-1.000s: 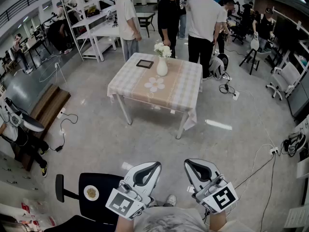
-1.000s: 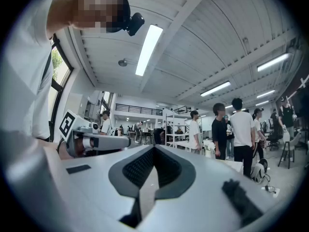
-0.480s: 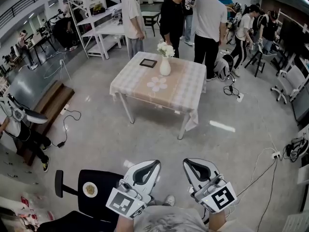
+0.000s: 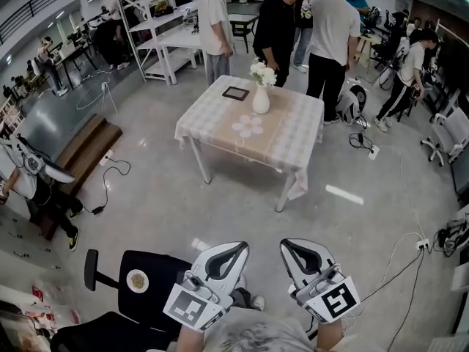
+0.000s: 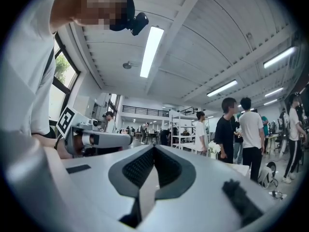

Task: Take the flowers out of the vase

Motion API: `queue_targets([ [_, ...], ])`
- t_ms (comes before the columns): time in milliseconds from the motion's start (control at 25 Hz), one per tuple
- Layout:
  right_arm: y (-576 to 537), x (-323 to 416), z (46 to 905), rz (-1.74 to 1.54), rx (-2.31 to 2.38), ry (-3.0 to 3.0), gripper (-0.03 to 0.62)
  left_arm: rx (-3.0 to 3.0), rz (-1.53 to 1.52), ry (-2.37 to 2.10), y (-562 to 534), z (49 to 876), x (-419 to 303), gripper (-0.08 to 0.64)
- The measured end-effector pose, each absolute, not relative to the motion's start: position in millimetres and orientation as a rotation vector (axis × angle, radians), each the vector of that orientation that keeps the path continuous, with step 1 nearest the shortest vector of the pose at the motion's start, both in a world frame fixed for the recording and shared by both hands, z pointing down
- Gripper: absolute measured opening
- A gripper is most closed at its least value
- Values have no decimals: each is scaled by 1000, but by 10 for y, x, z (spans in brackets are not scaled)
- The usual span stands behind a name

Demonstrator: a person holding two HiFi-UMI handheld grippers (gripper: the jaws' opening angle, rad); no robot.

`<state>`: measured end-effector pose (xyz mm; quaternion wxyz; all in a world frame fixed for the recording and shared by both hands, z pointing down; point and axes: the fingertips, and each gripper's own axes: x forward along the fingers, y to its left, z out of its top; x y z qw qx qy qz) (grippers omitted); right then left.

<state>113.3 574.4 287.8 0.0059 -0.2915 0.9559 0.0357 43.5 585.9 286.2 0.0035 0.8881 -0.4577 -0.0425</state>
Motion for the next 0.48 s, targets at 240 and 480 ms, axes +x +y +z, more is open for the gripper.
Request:
queue_targets([
  [240, 5458, 1065, 2934, 102, -932, 2991, 15, 2795, -131, -1424, 5583, 2881, 365, 8],
  [480, 5102, 952, 2993, 94, -960, 2994, 15, 2799, -125, -1398, 5218, 2957, 262, 8],
])
